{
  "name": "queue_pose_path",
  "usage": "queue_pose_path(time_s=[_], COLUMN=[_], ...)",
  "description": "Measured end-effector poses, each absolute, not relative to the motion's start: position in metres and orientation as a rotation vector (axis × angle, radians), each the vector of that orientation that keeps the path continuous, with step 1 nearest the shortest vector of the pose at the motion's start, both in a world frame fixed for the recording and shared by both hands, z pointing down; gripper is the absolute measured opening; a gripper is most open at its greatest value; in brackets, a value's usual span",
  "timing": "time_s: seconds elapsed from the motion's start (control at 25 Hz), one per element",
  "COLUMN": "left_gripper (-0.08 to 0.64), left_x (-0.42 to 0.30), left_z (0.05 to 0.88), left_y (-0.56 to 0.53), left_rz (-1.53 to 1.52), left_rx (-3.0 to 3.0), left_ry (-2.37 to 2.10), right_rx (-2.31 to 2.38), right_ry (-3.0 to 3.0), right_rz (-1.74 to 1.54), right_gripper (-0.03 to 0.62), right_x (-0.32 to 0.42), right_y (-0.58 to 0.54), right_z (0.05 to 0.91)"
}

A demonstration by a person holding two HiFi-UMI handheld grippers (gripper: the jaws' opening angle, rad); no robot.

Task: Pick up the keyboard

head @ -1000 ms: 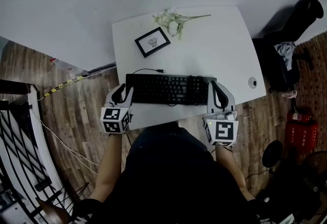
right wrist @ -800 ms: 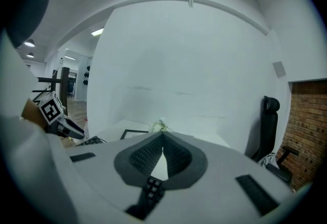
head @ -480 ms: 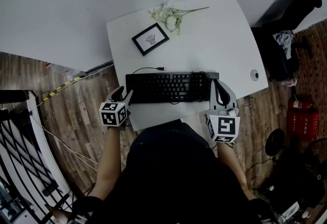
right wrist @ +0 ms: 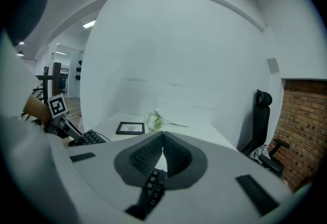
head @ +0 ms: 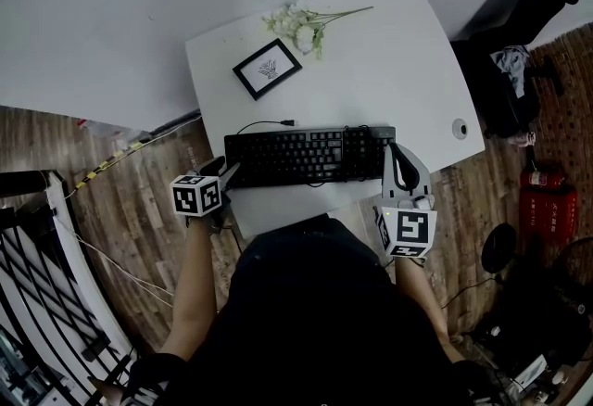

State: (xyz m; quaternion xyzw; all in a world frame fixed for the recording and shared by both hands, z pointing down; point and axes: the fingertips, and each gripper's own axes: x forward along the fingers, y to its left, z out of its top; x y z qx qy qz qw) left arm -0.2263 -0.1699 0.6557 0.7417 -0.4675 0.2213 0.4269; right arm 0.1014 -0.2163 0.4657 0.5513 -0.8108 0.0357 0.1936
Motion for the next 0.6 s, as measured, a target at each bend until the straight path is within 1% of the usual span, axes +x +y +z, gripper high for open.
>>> queue_pose_path(time_s=[0.28, 0.32, 0.36, 0.6], left_gripper=[0.23, 0.222, 0.19, 0.178], left_x=[-0.225, -0.222, -0.221, -0.221], left_z=[0.661, 0.66, 0.659, 0.659], left_y=[-0.17, -0.171, -0.171, -0.172], left_rz=[0.506, 0.504, 0.498, 0.502], left_rx=[1.745, 1.745, 1.74, 1.696], left_ry=[-1.086, -1.071, -1.059, -1.05], right_rx=[1.546, 1.545, 1.545, 1.54], right_ry=[-2.251, -2.249, -2.247, -2.225], right_rz=[0.093, 0.096, 0.099, 0.123], right_gripper=[0.011, 0.011, 0.011, 0.011], right_x=[0.103, 0.104, 0.104, 0.107], right_y=[-0.216, -0.217, -0.217, -0.219], right_z=[0.47, 0.471, 0.473, 0.482])
